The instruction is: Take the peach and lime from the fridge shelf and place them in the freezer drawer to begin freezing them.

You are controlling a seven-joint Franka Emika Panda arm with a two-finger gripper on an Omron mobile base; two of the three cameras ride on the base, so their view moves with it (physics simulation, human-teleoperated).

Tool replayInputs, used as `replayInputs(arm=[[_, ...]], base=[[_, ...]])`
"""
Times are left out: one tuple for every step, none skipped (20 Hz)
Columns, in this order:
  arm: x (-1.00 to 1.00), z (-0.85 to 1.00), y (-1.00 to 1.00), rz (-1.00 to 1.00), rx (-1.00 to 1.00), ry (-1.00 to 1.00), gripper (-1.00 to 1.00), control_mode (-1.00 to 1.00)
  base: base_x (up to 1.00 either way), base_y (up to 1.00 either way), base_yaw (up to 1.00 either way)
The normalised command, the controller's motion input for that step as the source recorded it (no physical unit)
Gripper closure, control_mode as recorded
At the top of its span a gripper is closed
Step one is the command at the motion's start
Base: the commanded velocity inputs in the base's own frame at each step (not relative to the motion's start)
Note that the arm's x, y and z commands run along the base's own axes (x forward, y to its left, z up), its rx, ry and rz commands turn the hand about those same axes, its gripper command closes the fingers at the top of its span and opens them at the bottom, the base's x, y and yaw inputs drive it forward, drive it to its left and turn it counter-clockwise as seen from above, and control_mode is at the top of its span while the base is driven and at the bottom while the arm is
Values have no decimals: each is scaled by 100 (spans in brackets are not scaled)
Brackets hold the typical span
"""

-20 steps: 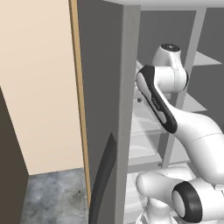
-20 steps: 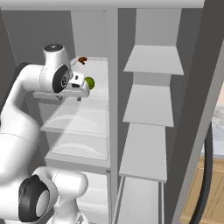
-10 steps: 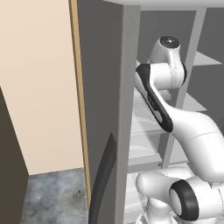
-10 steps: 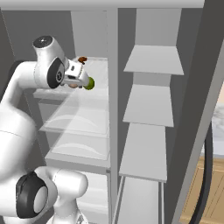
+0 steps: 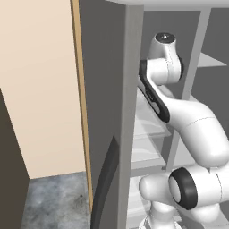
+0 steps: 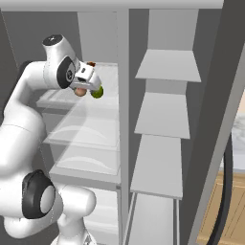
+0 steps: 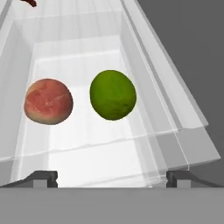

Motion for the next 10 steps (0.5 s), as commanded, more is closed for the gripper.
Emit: replayInputs(arm=[[0,-33,-42,0,0,5,-100,-100],[0,-36,-49,-1,2,4,-100,-100],[0,-31,-47,-2,6,2,-100,-100],[0,-23,-37,-4,9,0,-100,-100],[8,-18,-23,-6,10,0,-100,-100],[15,-17,-19,-7,11,0,-100,-100],[24,-15,-14,-9,13,0,-100,-100],[28,-10,-8,-9,13,0,-100,-100],[30,-8,-6,-9,13,0,-100,-100],[29,-5,-1,-9,11,0,-100,-100]], base=[[0,0,0],[0,0,0],[0,0,0],[0,0,0],[0,0,0],[0,0,0],[0,0,0],[0,0,0],[0,0,0],[0,0,0]])
